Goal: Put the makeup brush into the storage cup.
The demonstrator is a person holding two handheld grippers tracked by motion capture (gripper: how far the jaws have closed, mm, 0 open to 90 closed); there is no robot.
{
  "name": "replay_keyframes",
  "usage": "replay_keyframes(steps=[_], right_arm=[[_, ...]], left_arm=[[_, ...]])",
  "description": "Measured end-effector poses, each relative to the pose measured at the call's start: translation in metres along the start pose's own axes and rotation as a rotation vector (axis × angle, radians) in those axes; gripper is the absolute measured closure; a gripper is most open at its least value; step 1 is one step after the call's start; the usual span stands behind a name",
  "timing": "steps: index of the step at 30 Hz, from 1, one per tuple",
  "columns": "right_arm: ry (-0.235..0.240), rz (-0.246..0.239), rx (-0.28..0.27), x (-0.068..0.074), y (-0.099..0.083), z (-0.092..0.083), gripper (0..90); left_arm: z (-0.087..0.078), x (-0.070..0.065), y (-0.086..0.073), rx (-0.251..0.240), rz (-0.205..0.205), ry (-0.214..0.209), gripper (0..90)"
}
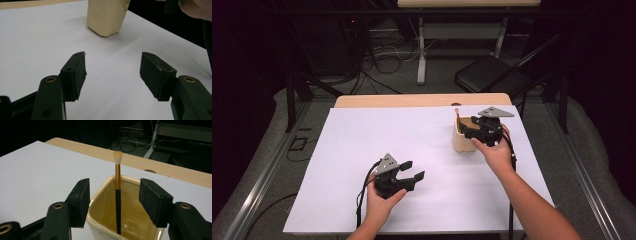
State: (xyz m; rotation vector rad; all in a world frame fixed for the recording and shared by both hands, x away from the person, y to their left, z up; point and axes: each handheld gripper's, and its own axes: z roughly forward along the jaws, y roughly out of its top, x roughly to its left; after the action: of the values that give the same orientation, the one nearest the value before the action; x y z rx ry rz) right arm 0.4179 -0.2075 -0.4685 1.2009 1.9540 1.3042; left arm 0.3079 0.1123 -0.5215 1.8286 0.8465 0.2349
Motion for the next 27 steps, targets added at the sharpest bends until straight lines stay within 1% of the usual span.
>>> replay_keyframes(steps=[20, 25, 27], right_arm=[[0.044, -0.033, -0.014, 0.012, 0.005, -0.014, 41.3], [0.053, -0.031, -0.017, 0.016, 0.006, -0.018, 41.2], [0.059, -0.038, -0.021, 0.016, 0.006, -0.019, 41.2]], left_arm=[[-0.007, 0.002, 0.003, -0.019, 0.011, 0.03, 37.7], [-0.008, 0.002, 0.004, -0.024, 0.005, 0.034, 37.6], [-0.008, 0.003, 0.004, -0.027, 0.002, 0.036, 37.7]])
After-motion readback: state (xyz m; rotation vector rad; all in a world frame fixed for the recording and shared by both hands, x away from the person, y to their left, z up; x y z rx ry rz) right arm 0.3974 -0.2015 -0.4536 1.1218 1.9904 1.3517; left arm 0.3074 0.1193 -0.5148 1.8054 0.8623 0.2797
